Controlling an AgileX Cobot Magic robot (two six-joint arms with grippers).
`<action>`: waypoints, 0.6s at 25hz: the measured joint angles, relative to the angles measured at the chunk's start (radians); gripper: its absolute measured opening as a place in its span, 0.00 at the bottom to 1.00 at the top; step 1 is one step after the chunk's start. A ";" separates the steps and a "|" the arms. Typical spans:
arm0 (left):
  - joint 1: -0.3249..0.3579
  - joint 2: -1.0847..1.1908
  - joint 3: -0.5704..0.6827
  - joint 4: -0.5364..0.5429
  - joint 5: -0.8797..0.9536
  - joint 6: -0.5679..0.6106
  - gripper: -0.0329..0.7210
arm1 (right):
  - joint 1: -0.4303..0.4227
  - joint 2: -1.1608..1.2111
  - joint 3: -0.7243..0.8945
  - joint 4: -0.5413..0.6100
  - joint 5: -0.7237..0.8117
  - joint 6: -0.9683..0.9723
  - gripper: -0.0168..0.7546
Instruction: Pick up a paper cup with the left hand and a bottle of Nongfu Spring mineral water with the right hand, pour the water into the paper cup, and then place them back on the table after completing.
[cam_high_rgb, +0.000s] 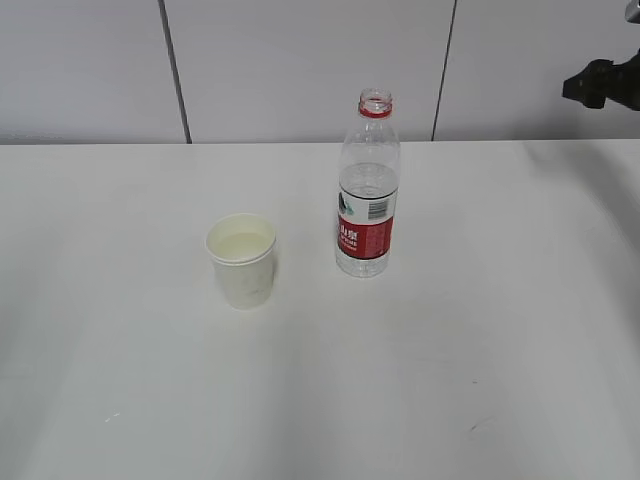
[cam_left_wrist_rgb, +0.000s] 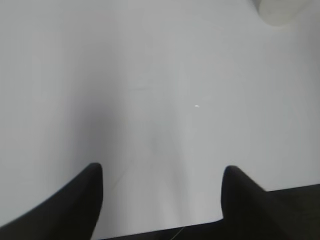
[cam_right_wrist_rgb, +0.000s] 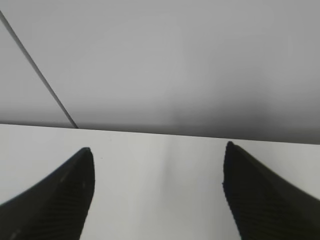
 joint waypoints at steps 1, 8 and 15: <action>0.000 -0.027 0.003 -0.007 0.005 0.005 0.65 | 0.000 0.000 0.000 0.000 -0.001 0.000 0.79; 0.000 -0.182 0.026 -0.028 0.075 0.014 0.65 | 0.000 0.000 0.000 -0.002 -0.013 0.000 0.79; 0.000 -0.382 0.026 -0.031 0.084 0.014 0.65 | 0.000 0.000 0.000 -0.004 -0.015 0.000 0.79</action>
